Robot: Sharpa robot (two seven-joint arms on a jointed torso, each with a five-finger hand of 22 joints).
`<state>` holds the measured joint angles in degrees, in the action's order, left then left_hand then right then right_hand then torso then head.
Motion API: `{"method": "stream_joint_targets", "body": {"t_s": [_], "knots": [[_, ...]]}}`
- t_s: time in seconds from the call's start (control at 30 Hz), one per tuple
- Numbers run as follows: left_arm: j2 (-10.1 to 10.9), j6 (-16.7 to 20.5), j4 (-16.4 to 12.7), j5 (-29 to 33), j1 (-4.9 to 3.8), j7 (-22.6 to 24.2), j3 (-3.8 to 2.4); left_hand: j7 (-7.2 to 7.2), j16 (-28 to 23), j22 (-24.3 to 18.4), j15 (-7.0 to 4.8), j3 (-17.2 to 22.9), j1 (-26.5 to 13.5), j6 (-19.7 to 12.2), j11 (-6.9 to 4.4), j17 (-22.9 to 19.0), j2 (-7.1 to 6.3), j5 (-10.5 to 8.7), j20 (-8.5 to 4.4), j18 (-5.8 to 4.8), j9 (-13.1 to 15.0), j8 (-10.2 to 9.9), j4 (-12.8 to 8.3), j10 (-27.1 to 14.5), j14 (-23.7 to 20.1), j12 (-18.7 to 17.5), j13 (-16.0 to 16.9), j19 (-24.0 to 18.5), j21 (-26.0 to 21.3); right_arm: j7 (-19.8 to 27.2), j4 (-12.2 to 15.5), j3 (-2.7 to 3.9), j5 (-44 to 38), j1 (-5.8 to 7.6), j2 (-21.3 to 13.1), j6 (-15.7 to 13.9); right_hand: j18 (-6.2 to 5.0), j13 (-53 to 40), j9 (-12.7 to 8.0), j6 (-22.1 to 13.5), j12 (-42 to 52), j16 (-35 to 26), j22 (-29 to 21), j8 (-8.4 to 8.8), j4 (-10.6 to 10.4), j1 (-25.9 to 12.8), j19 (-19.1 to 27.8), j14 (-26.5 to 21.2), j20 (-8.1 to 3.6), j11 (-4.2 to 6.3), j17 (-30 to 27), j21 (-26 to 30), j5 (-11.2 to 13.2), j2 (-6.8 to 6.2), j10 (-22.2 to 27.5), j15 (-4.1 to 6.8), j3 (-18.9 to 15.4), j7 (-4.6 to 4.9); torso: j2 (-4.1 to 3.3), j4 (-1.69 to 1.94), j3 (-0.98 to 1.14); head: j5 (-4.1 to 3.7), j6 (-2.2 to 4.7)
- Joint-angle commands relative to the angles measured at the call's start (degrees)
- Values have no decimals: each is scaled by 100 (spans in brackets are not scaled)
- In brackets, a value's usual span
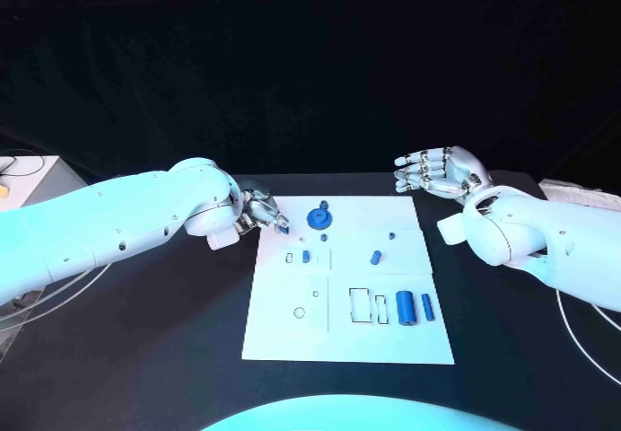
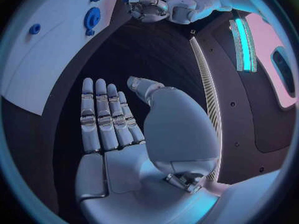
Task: Assemble the parts on the task board
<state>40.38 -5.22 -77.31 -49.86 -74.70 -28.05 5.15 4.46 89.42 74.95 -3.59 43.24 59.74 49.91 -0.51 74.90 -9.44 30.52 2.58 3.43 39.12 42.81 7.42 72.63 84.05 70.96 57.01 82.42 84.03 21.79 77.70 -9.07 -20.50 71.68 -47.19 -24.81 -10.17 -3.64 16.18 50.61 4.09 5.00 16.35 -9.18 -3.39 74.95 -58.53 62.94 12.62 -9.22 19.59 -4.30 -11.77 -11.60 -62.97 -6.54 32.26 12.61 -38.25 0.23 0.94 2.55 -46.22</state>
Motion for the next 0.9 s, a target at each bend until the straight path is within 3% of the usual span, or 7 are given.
{"method": "stream_joint_targets", "body": {"t_s": [0.03, 0.2, 0.47, 0.6, 0.9], "knots": [[71, 468, -178, -266, 27, -49, 24, -71, 44, 575, -40, 1217, -55, 106, -11, 1482, 7, 31, -18, -79, -9, 19, -1229, 44, 587, 30, 21, 37, 33, 38, 6, 2, -46, -6, -5, 51, -26, 7, -6, 27, -32, -11, -8, 38, 12, -14, -34, 19, 19, -34, -7, 38, -16, 32, 18, -29, 17, 44, 33, 32, 7, 15, -58], [202, 565, -456, -382, 91, -82, 75, -76, 56, 576, -44, 1230, -68, 116, -15, 1506, 2, 42, -21, -79, -13, 26, -1239, 66, 594, 49, 51, 37, 33, 36, -1, 1, -46, -10, -9, 53, -26, 7, -6, 27, -32, -11, -8, 38, 12, -14, -34, 19, 19, -34, -7, 38, -16, 32, 18, -29, 17, 44, 46, 46, 7, 15, -120], [293, 544, -685, -469, 193, -117, 156, -81, 58, 570, -48, 1244, -84, 128, -20, 1510, -5, 53, -24, -77, -18, 33, -1250, 84, 595, 63, 71, 33, 30, 36, -10, 1, -46, -19, -9, 63, -26, 7, -8, 28, -33, -14, -18, 41, 14, -16, -35, 19, 21, -35, -15, 40, -19, 25, 21, -30, 13, 43, 29, 32, 9, 32, -163], [304, 537, -729, -526, 269, -119, 189, -81, 58, 570, -48, 1244, -84, 128, -20, 1510, -5, 53, -24, -77, -18, 33, -1250, 84, 595, 63, 71, 33, 30, 37, -13, 0, -46, -25, -10, 68, -26, 7, -8, 28, -33, -14, -18, 41, 14, -16, -35, 19, 21, -35, -15, 40, -19, 25, 21, -30, 13, 43, 28, 29, 9, 19, -199], [237, 461, -699, -636, 327, -107, 215, -83, 58, 575, -50, 1249, -90, 131, -22, 1510, -7, 55, -26, -78, -20, 34, -1253, 89, 595, 66, 76, 37, 34, 39, -20, 0, -46, -31, -7, 73, -26, 7, -8, 28, -33, -14, -18, 41, 14, -16, -35, 19, 21, -35, -15, 40, -19, 25, 21, -30, 13, 43, 27, 28, 10, 18, -244]]}}
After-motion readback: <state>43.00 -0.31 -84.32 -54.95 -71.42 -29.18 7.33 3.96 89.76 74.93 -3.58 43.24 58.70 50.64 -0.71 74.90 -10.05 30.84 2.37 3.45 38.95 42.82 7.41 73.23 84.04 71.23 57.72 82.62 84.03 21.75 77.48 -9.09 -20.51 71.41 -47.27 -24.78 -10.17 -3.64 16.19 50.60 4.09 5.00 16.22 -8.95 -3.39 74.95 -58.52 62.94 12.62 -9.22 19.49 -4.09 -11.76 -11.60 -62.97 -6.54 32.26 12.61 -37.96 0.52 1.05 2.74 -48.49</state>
